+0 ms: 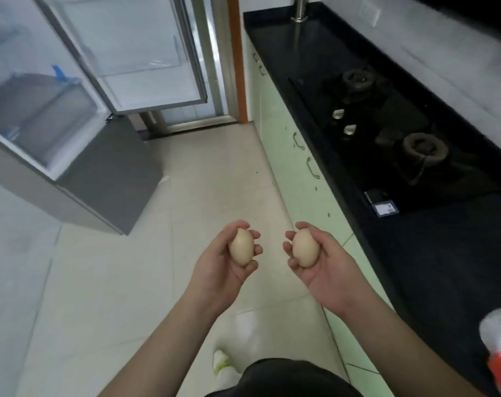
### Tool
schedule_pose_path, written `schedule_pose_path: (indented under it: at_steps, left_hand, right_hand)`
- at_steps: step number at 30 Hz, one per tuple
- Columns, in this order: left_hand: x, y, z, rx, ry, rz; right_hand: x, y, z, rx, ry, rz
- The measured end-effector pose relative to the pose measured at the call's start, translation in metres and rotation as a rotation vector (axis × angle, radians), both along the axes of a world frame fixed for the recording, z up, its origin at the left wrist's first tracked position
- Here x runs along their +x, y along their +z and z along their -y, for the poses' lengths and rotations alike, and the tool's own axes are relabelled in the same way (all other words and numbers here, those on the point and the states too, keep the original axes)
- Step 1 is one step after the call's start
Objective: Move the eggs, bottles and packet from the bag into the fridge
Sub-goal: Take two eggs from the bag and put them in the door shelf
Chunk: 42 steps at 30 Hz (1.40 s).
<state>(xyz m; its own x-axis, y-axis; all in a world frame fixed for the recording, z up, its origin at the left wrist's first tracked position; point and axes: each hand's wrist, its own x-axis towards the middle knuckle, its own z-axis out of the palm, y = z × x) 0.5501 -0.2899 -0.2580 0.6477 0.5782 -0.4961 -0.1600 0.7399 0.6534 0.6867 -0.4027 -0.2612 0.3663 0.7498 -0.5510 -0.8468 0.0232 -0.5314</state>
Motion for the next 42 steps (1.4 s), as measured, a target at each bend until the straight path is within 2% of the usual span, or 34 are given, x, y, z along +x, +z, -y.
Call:
schedule_pose_path:
  at_steps: [10,17,24,36,42]
  left_hand:
    - [-0.142,0.003,-0.107,0.024,0.235,0.053]
    - [-0.189,0.008,-0.157,0.051,0.347,0.079]
    - [-0.176,0.013,-0.203,0.073,0.388,0.064]
    - [-0.077,0.034,-0.314,0.103,0.455,0.001]
    - [-0.053,0.035,-0.357,0.09,0.506,-0.02]
  right_hand:
    - [-0.129,-0.003,-0.151,0.048,0.293,0.047]
    - [-0.166,0.005,-0.217,0.067,0.406,0.079]
    - [-0.147,0.004,-0.269,0.093,0.477,0.125]
    - [-0.045,0.01,-0.382,0.119,0.48,0.054]
    - [-0.019,0.01,-0.433,0.149,0.484,0.043]
